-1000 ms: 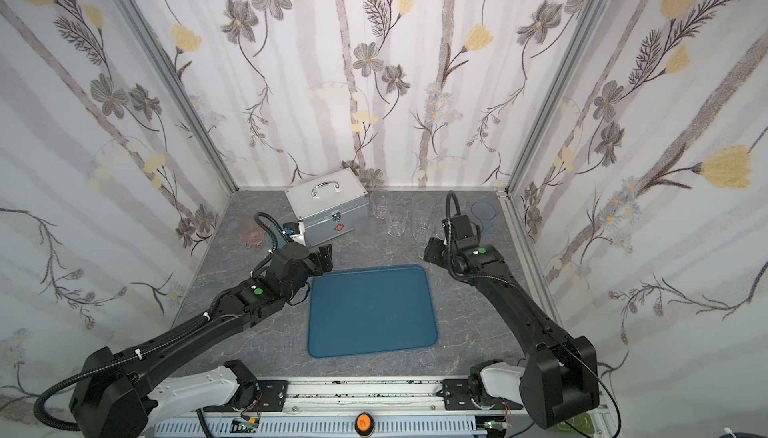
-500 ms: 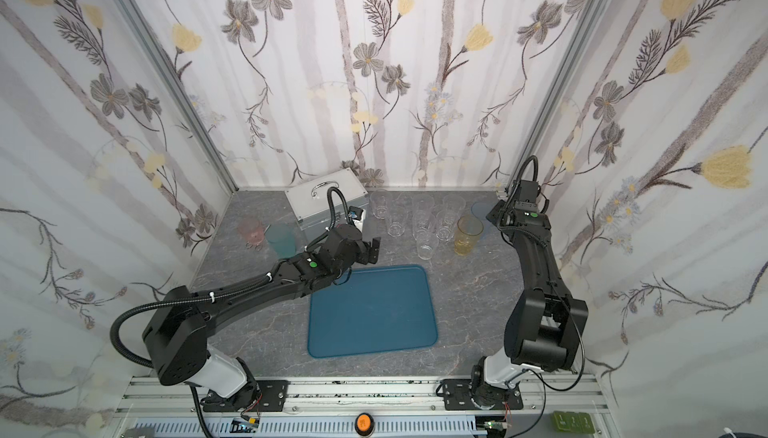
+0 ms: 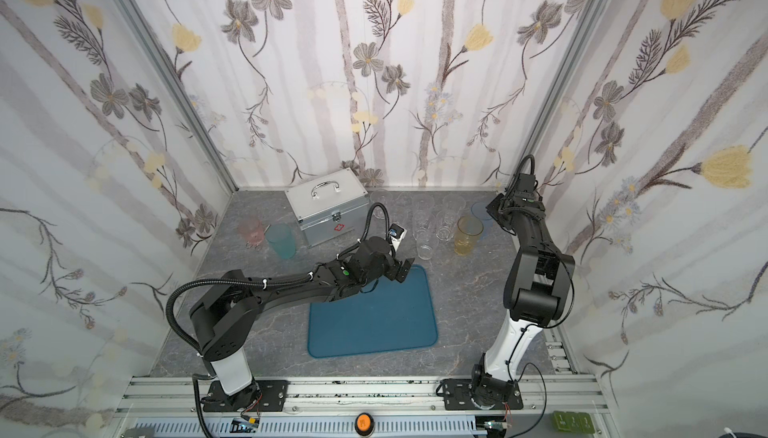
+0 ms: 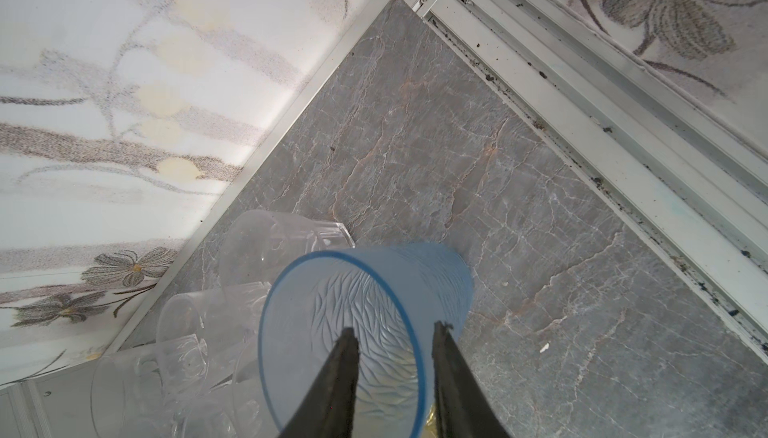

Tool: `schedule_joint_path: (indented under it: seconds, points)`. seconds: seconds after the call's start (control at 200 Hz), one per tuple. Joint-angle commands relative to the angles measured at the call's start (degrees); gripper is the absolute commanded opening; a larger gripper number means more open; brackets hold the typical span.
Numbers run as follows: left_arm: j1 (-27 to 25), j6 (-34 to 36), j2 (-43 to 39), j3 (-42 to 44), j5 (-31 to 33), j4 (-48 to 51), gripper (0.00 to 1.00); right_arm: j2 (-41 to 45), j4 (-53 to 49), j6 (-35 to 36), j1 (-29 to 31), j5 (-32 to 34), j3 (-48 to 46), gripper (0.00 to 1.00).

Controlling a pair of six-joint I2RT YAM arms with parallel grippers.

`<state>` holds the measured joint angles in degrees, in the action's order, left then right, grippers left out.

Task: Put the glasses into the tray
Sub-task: 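Close the right gripper inside the light-blue glass rim, then lift the light-blue glass with the right gripper and carry it over the tray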

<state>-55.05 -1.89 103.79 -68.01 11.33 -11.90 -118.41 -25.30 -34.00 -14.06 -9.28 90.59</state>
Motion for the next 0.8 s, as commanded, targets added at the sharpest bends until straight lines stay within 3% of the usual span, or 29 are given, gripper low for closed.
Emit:
schedule_joint_path:
  seconds: [0.0, 0.325, 0.694, 0.799]
  points:
    - [-0.2, 2.4, 0.5, -0.3, -1.7, -2.8, 0.99, -0.9, 0.8, 0.8, 0.0, 0.1, 0.2, 0.29]
    - [-0.5, 3.0, 1.3, 0.2, -2.2, -4.2, 1.0, -3.4, -0.3, 3.9, 0.1, 1.8, 0.0, 0.16]
    - [-0.6, 5.0, -0.6, 1.2, -0.3, -5.4, 1.0, 0.8, -3.8, 7.6, 0.9, 7.7, 0.0, 0.0]
    - [-0.6, 5.2, -2.0, 2.0, -0.1, -5.8, 1.0, 3.1, -5.1, 8.4, 1.5, 9.3, 0.5, 0.0]
